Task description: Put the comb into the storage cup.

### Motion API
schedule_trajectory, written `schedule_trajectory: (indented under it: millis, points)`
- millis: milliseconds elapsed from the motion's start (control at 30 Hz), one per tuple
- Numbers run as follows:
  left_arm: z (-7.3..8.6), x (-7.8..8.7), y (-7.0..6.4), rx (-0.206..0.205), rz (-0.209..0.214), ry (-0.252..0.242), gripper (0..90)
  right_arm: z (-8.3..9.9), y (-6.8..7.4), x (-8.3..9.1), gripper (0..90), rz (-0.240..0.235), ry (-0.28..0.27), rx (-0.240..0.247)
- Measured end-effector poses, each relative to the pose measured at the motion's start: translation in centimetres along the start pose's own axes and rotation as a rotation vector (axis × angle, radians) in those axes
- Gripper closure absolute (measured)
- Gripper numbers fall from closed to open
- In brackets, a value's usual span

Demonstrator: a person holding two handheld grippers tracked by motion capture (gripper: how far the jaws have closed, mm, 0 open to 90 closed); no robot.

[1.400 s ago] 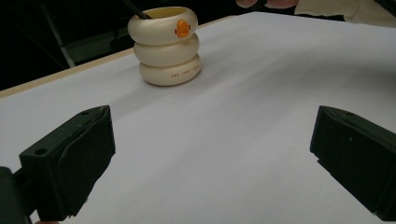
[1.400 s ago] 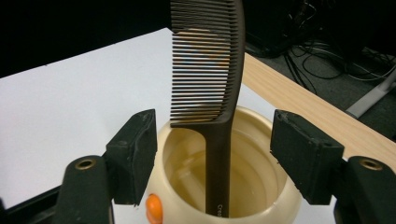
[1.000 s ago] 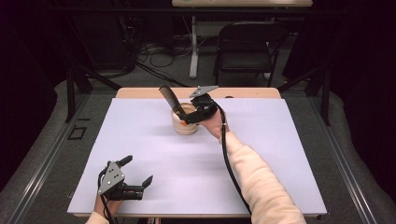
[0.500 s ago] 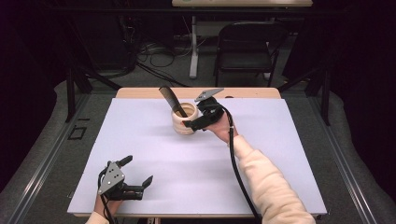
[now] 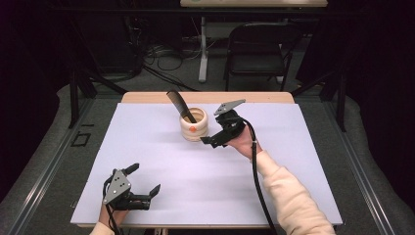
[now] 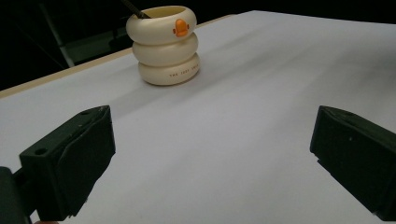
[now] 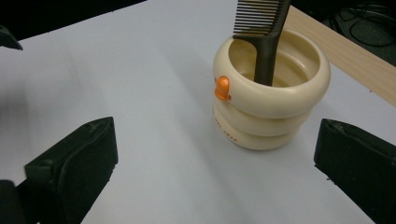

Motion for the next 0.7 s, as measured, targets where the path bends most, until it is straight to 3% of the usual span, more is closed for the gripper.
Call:
schedule_trajectory:
  millis: [700]
  points:
    - [0.0, 0.0, 0.0, 0.001, 0.001, 0.001, 0.1, 4.3, 0.9, 1.3, 0.0, -0.001, 0.022, -0.015]
Point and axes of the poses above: each handheld gripper's, and its own axes: x roughly backward along the jaws, z roughly out of its underside, y roughly to its left, the point moved 7 cm from there along -x, roughly forward along the jaws, and after that the axes turned 13 degrees about y, right-handed, at the moved point
